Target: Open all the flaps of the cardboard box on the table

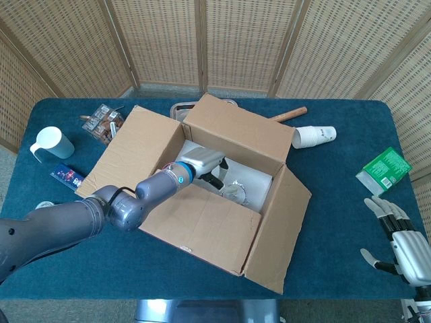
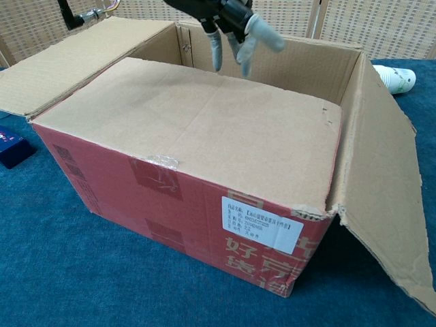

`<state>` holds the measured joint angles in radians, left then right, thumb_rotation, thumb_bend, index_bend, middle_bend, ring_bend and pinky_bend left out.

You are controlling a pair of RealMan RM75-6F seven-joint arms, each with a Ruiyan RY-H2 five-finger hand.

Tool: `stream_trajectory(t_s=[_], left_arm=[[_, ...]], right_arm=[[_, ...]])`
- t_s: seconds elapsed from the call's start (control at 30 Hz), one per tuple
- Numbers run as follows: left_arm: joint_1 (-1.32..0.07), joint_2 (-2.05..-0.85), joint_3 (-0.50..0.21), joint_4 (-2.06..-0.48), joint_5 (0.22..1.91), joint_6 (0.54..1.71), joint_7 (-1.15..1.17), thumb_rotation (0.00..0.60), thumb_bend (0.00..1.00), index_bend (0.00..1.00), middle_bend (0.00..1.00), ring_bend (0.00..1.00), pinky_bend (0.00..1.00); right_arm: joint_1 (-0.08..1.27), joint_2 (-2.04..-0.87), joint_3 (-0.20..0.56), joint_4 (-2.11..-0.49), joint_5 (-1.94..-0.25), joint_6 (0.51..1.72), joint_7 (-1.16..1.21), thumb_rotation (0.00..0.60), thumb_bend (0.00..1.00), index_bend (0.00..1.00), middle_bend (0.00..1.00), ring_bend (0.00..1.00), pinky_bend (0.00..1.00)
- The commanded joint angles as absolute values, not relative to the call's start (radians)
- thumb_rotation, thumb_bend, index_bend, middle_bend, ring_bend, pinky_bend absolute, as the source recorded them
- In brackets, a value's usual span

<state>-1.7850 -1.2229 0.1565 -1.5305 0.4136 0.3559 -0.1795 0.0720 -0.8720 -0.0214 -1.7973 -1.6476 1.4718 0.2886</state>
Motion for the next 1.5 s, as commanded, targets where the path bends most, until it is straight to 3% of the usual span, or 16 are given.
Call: stream_trajectory(t_s=[0.03,0.17,0.33,0.5,0.63,0.7,0.9,1.23,1.5], left_arm=[[-1.807,-1.251,0.199,-1.534,0.383,0.409,-0.129,0.308,0.0,0.63,0.39,0.19,0.36],[-1.829,-1.267,0.23,-1.547,0.323,0.457,-0.088,0.312,0.0,0.66,0.4,0.2,0.37],[-1.864,-1.266,0.251,-1.562,0.232,0.429,-0.068,0.311,0.0,0.67,0.4,0.21,0.36],[-1.891,-1.273,0.278,-1.568,0.189,0.421,-0.037,0.312,0.0,0.67,0.4,0.19,0.27],[-1.902,-1.296,0.298,-1.566,0.175,0.433,-0.005,0.305,0.0,0.66,0.38,0.18,0.37],[-1.902,-1.303,0.3,-1.567,0.171,0.439,0.006,0.303,0.0,0.66,0.37,0.17,0.36],[-1.894,-1.281,0.269,-1.569,0.15,0.367,-0.022,0.304,0.0,0.66,0.38,0.18,0.37],[-1.834,-1.177,0.163,-1.542,0.225,0.135,-0.149,0.3,0.0,0.66,0.5,0.33,0.64],[-1.812,-1.124,0.119,-1.516,0.305,0.004,-0.258,0.296,0.0,0.66,0.53,0.36,0.67]], right_arm=[[0.072,-0.872,-0.022,-1.797,-1.649,1.473,0.288,0.6,0.24,0.0,0.0,0.0,0.0],[0.071,-0.872,-0.021,-1.797,-1.649,1.476,0.29,0.6,0.24,0.0,0.0,0.0,0.0],[0.072,-0.871,-0.021,-1.798,-1.649,1.476,0.292,0.6,0.24,0.0,0.0,0.0,0.0],[0.072,-0.87,-0.022,-1.799,-1.652,1.477,0.29,0.6,0.24,0.0,0.0,0.0,0.0],[0.071,-0.869,-0.023,-1.8,-1.654,1.48,0.294,0.6,0.24,0.0,0.0,0.0,0.0],[0.071,-0.869,-0.023,-1.8,-1.653,1.48,0.293,0.6,0.24,0.0,0.0,0.0,0.0],[0.073,-0.869,-0.022,-1.798,-1.65,1.476,0.297,0.6,0.24,0.0,0.0,0.0,0.0],[0.076,-0.872,-0.022,-1.798,-1.65,1.47,0.292,0.6,0.24,0.0,0.0,0.0,0.0],[0.078,-0.874,-0.023,-1.799,-1.651,1.467,0.287,0.6,0.24,0.0,0.0,0.0,0.0]])
